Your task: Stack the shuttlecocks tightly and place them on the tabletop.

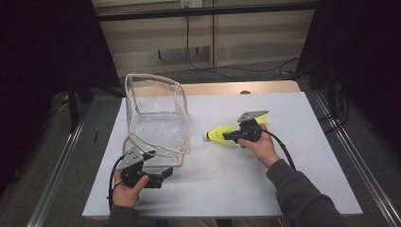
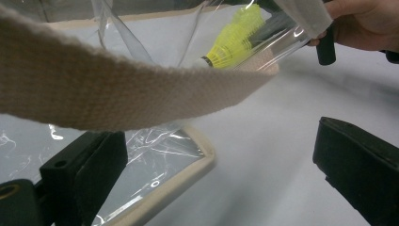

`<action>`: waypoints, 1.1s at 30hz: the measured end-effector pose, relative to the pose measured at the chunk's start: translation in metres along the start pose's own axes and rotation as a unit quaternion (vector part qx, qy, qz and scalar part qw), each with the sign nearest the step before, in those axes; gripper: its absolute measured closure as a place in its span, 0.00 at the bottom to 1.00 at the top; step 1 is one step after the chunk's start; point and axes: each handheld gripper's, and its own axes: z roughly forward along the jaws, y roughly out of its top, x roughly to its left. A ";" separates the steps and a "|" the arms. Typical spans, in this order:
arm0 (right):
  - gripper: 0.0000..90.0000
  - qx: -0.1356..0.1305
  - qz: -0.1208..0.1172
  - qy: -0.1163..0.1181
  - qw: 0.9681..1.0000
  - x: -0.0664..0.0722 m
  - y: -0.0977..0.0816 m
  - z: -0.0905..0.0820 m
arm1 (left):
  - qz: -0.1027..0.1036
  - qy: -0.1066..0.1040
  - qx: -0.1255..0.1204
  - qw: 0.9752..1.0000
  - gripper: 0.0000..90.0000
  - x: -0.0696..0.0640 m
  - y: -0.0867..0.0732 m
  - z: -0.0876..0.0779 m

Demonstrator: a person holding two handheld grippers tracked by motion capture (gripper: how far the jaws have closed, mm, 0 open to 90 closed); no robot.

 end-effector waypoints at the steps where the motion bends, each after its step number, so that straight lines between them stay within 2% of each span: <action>1: 0.97 0.000 -0.001 0.000 1.000 0.000 0.000 0.000 | 0.000 0.000 0.000 1.000 0.04 0.000 0.000 0.000; 33: 0.97 -0.003 0.006 0.006 1.000 0.004 -0.001 0.007 | 0.000 0.000 0.000 1.000 0.04 0.000 0.000 0.000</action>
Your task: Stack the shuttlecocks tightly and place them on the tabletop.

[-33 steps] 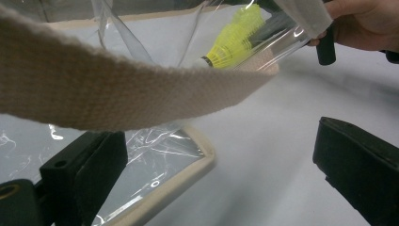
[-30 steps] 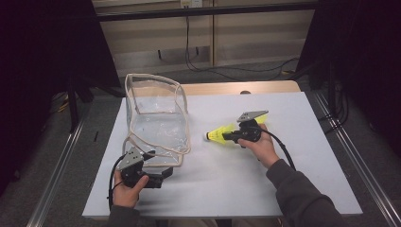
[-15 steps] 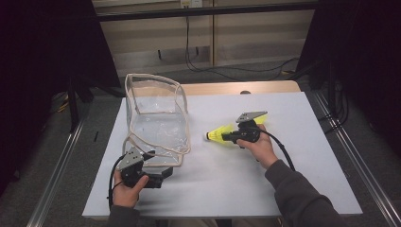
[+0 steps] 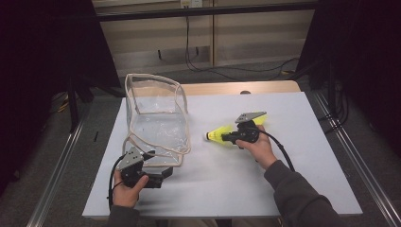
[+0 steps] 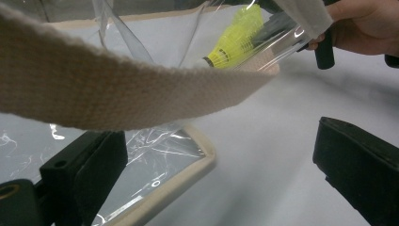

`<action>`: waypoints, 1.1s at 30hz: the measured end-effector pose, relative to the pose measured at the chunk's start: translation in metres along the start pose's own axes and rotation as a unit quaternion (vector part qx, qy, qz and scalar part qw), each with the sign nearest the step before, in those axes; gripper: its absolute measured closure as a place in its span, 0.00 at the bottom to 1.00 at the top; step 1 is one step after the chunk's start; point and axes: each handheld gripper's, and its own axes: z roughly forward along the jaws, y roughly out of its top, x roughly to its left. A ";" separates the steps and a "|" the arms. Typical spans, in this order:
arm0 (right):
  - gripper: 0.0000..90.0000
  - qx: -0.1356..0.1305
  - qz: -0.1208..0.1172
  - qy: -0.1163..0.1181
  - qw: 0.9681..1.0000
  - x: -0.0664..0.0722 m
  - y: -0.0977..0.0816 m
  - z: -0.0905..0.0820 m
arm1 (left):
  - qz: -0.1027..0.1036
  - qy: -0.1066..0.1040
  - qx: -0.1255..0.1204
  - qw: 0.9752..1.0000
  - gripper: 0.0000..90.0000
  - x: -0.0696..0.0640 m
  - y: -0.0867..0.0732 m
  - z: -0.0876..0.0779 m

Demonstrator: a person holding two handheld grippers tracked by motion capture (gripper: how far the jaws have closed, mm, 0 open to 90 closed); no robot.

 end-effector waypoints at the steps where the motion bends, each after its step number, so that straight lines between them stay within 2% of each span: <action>1: 0.97 0.000 -0.001 0.000 1.000 0.000 0.000 0.000 | 0.000 0.000 0.000 1.000 0.04 0.000 0.000 0.000; 15: 0.94 0.011 -0.001 -0.005 1.000 0.001 -0.002 0.002 | 0.001 0.001 0.000 1.000 0.04 0.000 0.000 0.000; 26: 0.87 0.021 -0.004 -0.014 1.000 0.000 -0.003 0.001 | 0.000 0.000 0.000 1.000 0.04 0.000 0.000 0.000; 33: 0.86 0.017 -0.002 -0.016 1.000 0.000 -0.002 -0.001 | 0.001 0.000 0.000 1.000 0.04 0.000 0.000 0.000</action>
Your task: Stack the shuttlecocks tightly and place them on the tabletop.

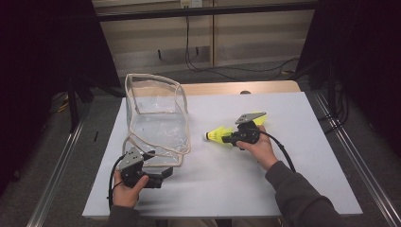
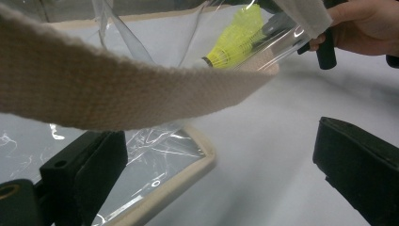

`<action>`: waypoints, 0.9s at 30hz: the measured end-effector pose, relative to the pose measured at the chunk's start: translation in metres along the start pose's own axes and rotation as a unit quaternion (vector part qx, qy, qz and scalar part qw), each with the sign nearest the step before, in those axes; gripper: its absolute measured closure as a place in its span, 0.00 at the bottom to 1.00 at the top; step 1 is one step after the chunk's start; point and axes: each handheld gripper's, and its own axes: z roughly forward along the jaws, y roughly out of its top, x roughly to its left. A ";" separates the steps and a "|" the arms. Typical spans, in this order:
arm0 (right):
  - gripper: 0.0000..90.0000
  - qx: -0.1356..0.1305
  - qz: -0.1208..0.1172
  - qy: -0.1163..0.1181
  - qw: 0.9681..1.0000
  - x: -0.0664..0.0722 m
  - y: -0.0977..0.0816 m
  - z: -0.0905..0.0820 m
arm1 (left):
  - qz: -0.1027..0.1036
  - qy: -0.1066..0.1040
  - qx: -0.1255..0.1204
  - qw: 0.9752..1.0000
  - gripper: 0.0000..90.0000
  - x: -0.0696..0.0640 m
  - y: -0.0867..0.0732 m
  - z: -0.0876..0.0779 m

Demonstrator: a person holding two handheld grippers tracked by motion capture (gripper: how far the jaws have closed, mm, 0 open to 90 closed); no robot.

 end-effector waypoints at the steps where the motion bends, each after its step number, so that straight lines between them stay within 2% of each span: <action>1: 0.85 0.000 0.000 0.000 1.000 0.000 0.000 0.000 | 0.000 0.000 0.000 1.000 0.04 0.000 0.000 0.000; 27: 0.74 -0.012 -0.001 -0.014 1.000 -0.003 -0.003 -0.015 | 0.003 -0.001 0.002 1.000 0.04 0.000 0.001 0.001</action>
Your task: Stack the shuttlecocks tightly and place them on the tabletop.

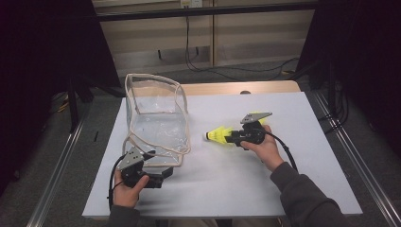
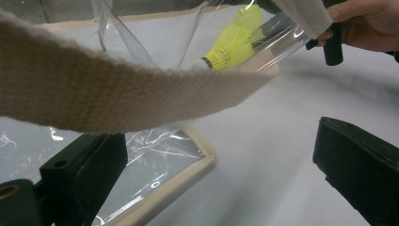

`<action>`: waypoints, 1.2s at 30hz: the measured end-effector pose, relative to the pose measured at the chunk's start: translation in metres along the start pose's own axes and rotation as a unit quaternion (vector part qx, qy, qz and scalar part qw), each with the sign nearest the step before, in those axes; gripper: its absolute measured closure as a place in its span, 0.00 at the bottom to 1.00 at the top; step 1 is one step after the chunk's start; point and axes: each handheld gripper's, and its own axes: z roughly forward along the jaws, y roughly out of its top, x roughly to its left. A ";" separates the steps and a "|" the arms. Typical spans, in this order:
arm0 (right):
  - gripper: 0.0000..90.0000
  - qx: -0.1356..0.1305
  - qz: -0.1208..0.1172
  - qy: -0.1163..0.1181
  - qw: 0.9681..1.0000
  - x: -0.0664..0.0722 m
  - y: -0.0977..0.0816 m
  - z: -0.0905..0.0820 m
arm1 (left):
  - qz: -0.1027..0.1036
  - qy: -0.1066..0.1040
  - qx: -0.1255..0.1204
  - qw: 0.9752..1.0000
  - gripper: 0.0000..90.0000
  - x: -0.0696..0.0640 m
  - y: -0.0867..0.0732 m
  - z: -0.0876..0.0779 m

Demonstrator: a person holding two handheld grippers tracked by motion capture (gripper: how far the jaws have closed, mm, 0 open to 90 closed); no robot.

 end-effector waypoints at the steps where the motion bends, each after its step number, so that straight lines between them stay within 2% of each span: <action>1: 0.73 0.000 0.000 0.001 1.000 0.000 0.000 -0.001 | 0.000 0.000 0.000 1.000 0.04 0.000 0.000 0.000; 13: 0.71 -0.001 -0.006 -0.001 1.000 0.002 0.001 -0.006 | 0.000 0.001 0.000 1.000 0.04 -0.001 0.000 0.000; 21: 0.66 0.001 -0.005 -0.005 1.000 0.000 0.000 -0.011 | 0.001 -0.001 -0.001 1.000 0.04 -0.001 0.000 0.000; 36: 0.51 -0.007 -0.005 -0.010 1.000 0.000 0.001 -0.023 | 0.002 0.002 -0.001 1.000 0.04 -0.001 0.000 -0.001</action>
